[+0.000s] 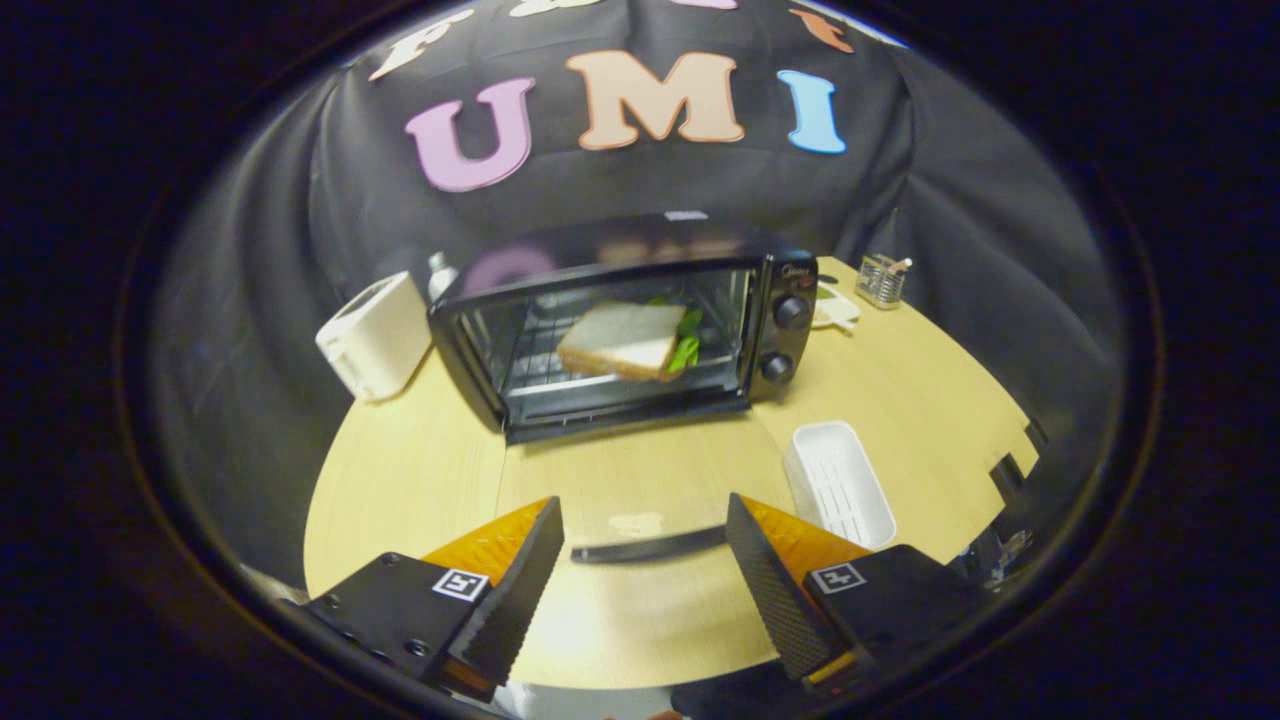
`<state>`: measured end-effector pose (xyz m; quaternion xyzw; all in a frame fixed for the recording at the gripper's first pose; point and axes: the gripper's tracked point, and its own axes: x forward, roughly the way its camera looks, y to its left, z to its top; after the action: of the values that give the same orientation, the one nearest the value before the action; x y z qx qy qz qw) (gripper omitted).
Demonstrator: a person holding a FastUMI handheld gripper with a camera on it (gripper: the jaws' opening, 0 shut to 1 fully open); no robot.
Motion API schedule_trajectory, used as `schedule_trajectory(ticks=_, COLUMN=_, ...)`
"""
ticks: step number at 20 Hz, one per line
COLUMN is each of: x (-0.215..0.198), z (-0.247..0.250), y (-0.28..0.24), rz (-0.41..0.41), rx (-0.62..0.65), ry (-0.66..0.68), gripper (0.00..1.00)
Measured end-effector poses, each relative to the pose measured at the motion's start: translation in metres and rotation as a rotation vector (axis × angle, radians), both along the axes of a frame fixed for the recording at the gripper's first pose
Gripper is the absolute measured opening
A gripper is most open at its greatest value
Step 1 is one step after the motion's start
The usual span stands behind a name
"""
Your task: Open the toaster oven, put the food inside, and close the toaster oven door.
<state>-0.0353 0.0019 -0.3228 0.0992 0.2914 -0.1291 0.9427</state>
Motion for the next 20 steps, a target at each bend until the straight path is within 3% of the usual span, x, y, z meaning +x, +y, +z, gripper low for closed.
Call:
schedule_trajectory(ticks=5, x=-0.028, z=-0.037, y=0.014, rz=0.087, rx=-0.044, ry=0.088, gripper=1.00)
schedule_trajectory(ticks=10, x=-0.014, z=-0.076, y=0.017, rz=0.157, rx=-0.149, ry=0.163, gripper=1.00)
schedule_trajectory(ticks=20, x=0.012, z=-0.103, y=0.017, rz=0.117, rx=-0.206, ry=0.232, gripper=1.00)
